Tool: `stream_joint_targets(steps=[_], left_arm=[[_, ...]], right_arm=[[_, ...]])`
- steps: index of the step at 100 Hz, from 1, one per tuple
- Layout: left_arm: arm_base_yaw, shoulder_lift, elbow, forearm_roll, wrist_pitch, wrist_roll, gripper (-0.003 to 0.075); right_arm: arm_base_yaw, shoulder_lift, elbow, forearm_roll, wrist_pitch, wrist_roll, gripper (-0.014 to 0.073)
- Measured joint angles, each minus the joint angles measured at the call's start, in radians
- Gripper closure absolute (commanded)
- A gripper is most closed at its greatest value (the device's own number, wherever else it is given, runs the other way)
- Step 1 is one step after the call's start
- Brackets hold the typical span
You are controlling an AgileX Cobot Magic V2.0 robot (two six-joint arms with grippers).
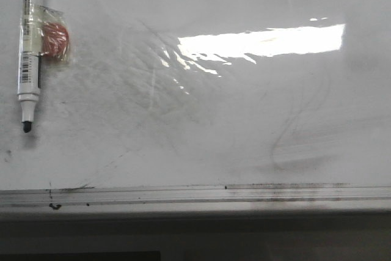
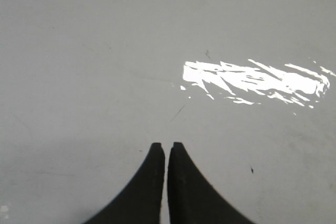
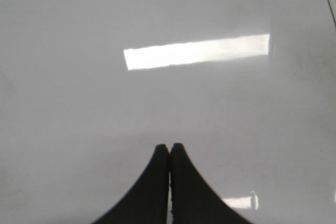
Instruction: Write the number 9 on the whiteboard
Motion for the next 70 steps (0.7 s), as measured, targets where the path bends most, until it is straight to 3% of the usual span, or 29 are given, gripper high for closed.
stream_joint_targets(steps=[18,31,41,51,63,70], left_arm=[[0.0,0.009,-0.093,0.085,0.088,0.0,0.0741],[0.0,0.055,-0.173,0.104,0.107,0.002,0.0741],[0.0,0.09,-0.212,0.124,0.11,0.005,0.0731],[0.0,0.122,-0.219,0.132,0.112,0.007,0.0606],[0.0,0.151,-0.219,0.125,0.102,0.007,0.0351],[0.0,0.171,-0.219,0.095,0.078,0.007,0.0306]], right_arm=[[0.007,0.021,-0.132,0.072,0.196,0.0,0.0657],[0.024,0.137,-0.253,0.1,0.389,-0.002,0.0657],[0.049,0.209,-0.317,0.102,0.429,-0.006,0.0657],[0.068,0.242,-0.333,0.105,0.42,-0.006,0.0657],[0.074,0.247,-0.333,0.109,0.417,-0.007,0.0657],[0.074,0.247,-0.333,0.109,0.417,-0.007,0.0657]])
